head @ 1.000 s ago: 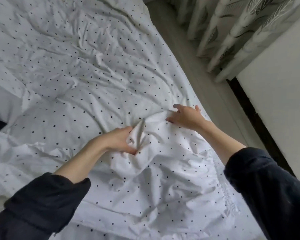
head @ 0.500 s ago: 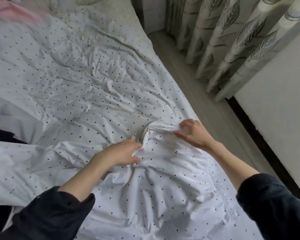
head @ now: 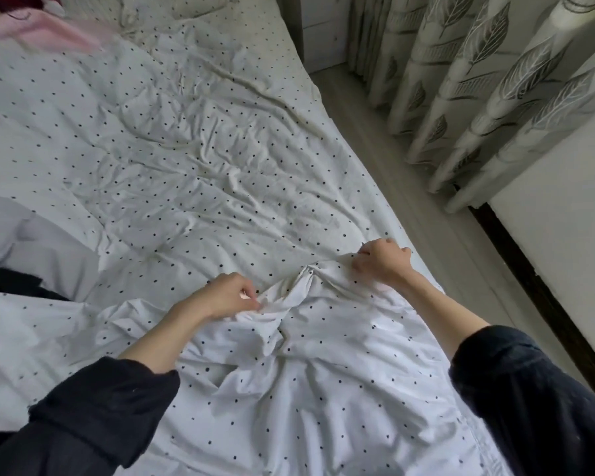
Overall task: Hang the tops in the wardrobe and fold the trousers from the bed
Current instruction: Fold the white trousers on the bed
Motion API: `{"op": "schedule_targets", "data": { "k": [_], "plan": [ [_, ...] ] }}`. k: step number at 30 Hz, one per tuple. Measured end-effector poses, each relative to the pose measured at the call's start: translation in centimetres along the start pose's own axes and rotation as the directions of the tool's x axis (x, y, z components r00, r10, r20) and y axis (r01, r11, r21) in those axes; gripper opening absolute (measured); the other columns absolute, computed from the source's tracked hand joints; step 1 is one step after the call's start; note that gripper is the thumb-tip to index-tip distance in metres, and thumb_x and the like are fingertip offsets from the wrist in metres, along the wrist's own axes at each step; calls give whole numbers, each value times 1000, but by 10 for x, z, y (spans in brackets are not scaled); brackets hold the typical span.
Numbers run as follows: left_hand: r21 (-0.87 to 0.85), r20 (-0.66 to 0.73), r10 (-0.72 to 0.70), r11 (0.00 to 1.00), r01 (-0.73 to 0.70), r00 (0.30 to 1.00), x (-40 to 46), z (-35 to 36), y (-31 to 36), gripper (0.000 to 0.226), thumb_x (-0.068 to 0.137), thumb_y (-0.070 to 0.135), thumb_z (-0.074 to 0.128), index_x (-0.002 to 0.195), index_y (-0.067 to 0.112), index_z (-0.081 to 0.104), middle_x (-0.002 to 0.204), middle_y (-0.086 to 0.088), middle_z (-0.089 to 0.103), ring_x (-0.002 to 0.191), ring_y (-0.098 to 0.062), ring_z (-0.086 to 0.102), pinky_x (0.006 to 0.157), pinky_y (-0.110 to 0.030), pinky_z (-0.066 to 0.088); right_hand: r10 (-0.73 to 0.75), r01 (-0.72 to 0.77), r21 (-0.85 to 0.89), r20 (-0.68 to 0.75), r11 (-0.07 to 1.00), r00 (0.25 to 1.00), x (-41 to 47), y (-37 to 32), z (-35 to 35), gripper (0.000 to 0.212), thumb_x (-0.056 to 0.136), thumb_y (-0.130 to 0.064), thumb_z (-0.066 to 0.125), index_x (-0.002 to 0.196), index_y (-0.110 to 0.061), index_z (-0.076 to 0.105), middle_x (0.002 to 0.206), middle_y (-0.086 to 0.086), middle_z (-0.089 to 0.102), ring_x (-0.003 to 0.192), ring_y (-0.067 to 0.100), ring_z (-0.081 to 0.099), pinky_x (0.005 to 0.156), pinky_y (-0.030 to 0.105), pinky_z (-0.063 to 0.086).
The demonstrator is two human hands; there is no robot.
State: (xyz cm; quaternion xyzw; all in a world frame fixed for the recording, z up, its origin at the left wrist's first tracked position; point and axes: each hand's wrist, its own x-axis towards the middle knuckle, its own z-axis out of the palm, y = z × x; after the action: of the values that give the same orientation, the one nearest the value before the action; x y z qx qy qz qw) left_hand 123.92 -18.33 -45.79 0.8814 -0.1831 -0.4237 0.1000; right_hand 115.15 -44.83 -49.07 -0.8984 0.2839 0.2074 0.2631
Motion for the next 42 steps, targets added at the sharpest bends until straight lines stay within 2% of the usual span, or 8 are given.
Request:
{"op": "schedule_targets", "data": {
  "k": [2,6,13,18,26,33,38,42],
  "plan": [
    [-35,-333,38,998,-52,942,-3,-18,-3,9,90,25,60,90,16,58,89,-9,65,63,-20,56,55,-28,40,-26,49,141,-163,989,986,3,1,-4,17,87,-14,50,83,-8,65,89,9,62,100,29,49,74,33,26],
    [100,-799,180,981,-168,574,2,-54,-2,19,91,16,59,105,3,58,107,-15,59,92,-36,57,80,-42,39,17,77,248,-355,966,935,11,-1,-11,21,91,-17,50,102,-13,68,110,10,62,106,30,53,83,36,34],
    [290,-218,100,956,-33,971,18,-7,-40,55,94,45,44,144,30,28,157,4,11,143,-18,13,112,-45,16,-259,220,-157,-307,963,916,-11,-24,38,51,97,-42,40,145,-25,35,150,5,34,141,24,25,114,49,14],
    [355,-148,162,930,-101,976,-4,40,-82,64,94,48,42,148,39,8,158,8,-9,145,-15,-8,115,-47,-2,-365,375,-266,87,888,927,-35,-32,102,57,97,-51,30,149,-30,17,158,-3,13,145,16,6,115,47,1],
    [367,-555,203,930,20,807,-43,8,-140,75,81,38,68,145,21,33,154,-7,23,143,-31,16,111,-57,8,-296,292,-206,14,934,955,-54,-69,106,53,97,-44,33,147,-28,21,157,-2,10,146,18,4,113,55,2],
    [186,-451,-233,919,347,861,-64,-21,-202,77,88,37,61,147,14,17,140,-12,44,126,-29,43,101,-42,32,-547,533,-260,20,805,837,-85,-162,124,68,95,-55,35,151,-28,6,159,0,-3,146,19,-6,115,51,-8],
    [299,-586,221,953,-45,780,-99,-13,-210,34,67,4,78,96,5,60,87,-9,64,74,-28,63,60,-34,50,-645,607,-366,23,706,764,-76,-234,135,85,91,-52,47,151,-22,-6,159,-1,-6,146,19,-8,113,52,-11],
    [364,-449,218,930,-45,866,-125,-12,-241,30,85,23,65,112,15,54,103,1,58,95,-20,57,77,-29,40,-634,576,-412,-8,706,773,-83,-257,156,49,98,-26,39,146,-24,28,153,-3,28,142,16,18,114,42,5]
  ]
}}
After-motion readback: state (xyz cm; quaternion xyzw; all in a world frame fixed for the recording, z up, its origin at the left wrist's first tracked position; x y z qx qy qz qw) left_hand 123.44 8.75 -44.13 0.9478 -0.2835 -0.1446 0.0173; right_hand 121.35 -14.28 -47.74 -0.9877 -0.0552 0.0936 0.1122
